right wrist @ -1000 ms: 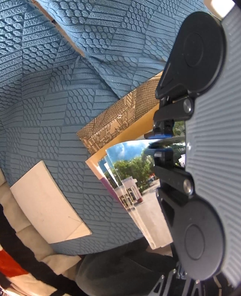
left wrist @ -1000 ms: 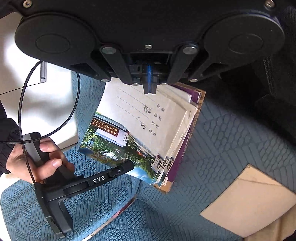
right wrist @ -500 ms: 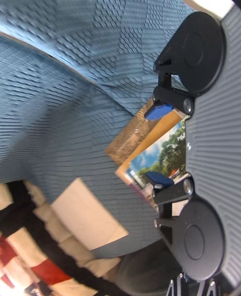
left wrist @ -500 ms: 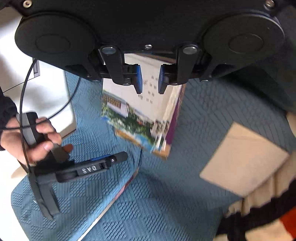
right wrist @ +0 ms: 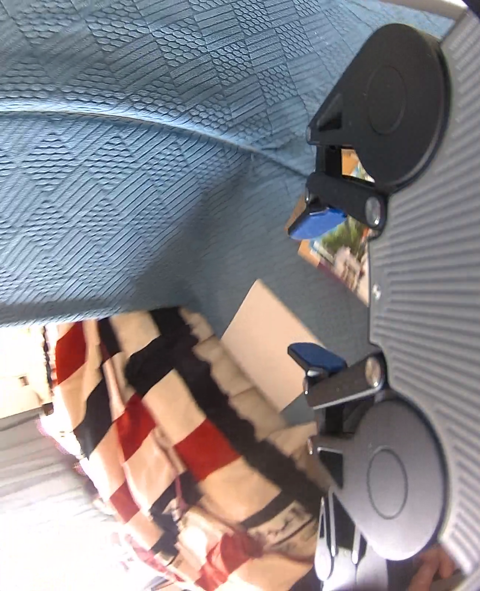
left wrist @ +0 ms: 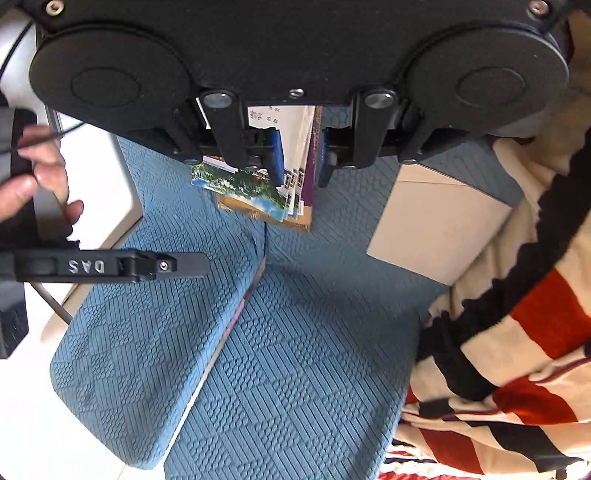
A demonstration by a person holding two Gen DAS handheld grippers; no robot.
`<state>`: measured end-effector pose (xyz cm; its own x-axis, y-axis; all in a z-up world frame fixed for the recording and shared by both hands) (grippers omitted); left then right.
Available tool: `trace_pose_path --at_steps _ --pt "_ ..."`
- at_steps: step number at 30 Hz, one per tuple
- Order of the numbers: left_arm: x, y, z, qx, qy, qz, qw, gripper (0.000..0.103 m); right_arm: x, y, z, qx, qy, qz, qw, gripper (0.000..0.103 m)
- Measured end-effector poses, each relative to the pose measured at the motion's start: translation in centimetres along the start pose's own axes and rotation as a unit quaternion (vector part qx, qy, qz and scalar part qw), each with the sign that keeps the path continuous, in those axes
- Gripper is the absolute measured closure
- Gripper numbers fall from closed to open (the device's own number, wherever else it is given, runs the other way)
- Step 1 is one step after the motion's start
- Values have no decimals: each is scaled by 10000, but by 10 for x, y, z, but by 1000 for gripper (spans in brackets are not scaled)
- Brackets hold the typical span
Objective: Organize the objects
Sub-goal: 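Lower the photo card onto the stack and open the left gripper, then move the open left gripper to the edge of the beige card on the seat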
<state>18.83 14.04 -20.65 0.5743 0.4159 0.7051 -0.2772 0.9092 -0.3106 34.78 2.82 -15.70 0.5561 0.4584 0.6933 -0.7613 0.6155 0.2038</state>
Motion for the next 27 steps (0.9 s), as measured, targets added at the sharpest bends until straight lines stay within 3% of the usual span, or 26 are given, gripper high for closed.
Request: trace_pose_path --at_steps 2,7,10,17,27 --pt "-1 4 5 70 -57 21 10000 79 -2 7 4 75 -134 -93 9998 39" --pt "2 27 8 229 -229 230 9992 56 -7 24 -2 257 -230 -111 9993 23" --pt "6 47 3 402 -292 453 9977 42 -7 27 -18 282 -100 -75 9995 23" --pt "6 107 -25 695 -222 870 9935 41 -2 23 -66 284 284 33 9992 23" --pt "-12 178 -70 831 116 1520 9848 42 18 9 -185 345 810 353 9955 23"
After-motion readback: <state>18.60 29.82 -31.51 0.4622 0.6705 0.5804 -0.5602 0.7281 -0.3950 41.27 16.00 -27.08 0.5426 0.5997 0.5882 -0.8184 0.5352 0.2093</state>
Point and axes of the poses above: each gripper's, at about its wrist camera, not at the fingertips, and z roughly against the way its jaws point, y to its left, x to its top, the point moved 7 cm from there along -z, roughly the way its jaws point, and after that the axes turned 1 degree about x, right-handed, at the moved point
